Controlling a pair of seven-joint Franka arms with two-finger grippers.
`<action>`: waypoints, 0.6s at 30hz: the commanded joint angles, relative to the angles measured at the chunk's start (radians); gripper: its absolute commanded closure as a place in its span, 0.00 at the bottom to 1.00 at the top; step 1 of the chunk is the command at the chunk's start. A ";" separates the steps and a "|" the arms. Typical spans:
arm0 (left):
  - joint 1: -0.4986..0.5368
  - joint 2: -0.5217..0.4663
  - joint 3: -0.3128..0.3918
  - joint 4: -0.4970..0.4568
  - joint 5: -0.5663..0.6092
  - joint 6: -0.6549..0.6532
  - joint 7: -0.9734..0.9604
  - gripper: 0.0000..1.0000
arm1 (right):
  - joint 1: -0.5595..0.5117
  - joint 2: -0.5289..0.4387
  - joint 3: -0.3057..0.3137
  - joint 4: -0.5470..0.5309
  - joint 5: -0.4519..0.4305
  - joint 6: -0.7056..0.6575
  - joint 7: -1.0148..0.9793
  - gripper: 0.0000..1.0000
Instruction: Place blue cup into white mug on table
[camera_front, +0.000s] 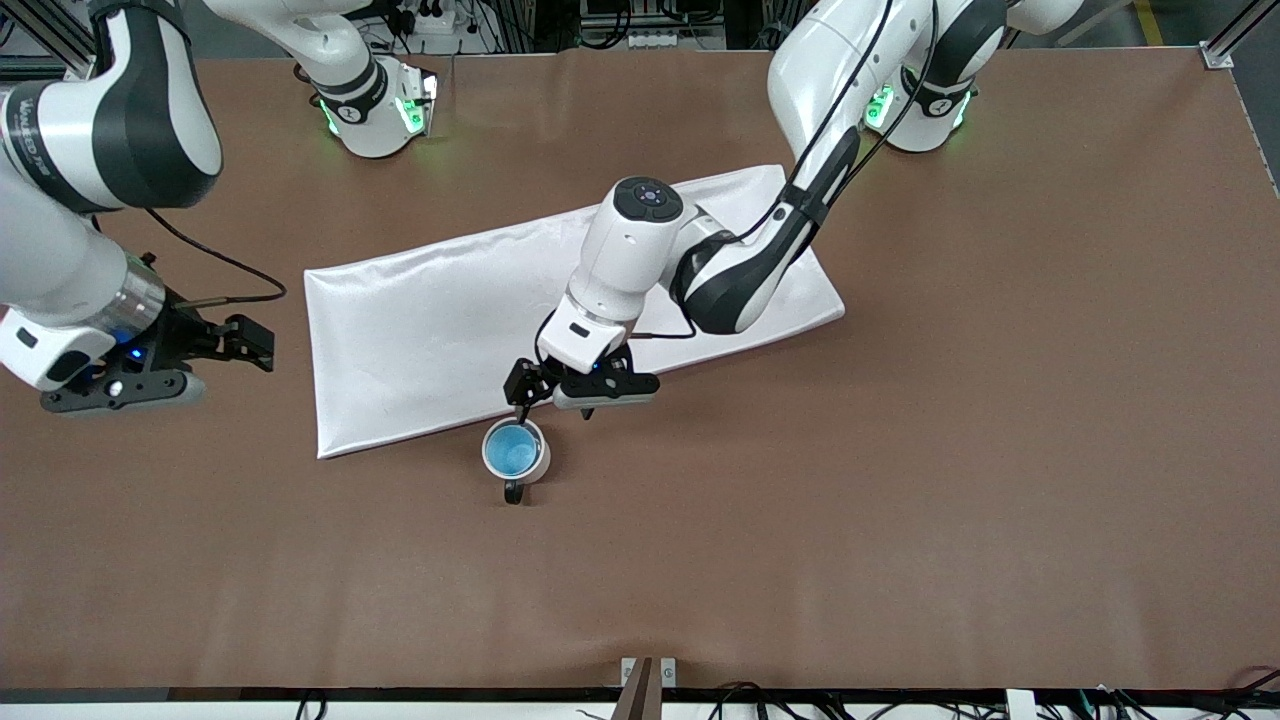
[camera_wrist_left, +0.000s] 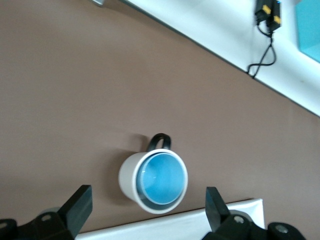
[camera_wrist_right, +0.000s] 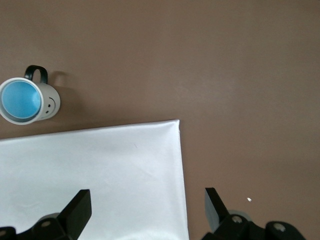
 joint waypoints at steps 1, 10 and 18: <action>-0.003 -0.060 0.019 -0.033 -0.002 -0.080 -0.012 0.00 | -0.013 -0.108 0.015 -0.103 -0.081 0.006 -0.014 0.00; 0.043 -0.149 0.020 -0.060 -0.001 -0.213 0.034 0.00 | -0.054 -0.160 0.021 -0.128 -0.092 -0.019 -0.104 0.00; 0.107 -0.311 0.017 -0.226 0.001 -0.216 0.083 0.00 | -0.057 -0.191 0.026 -0.120 -0.090 -0.050 -0.103 0.00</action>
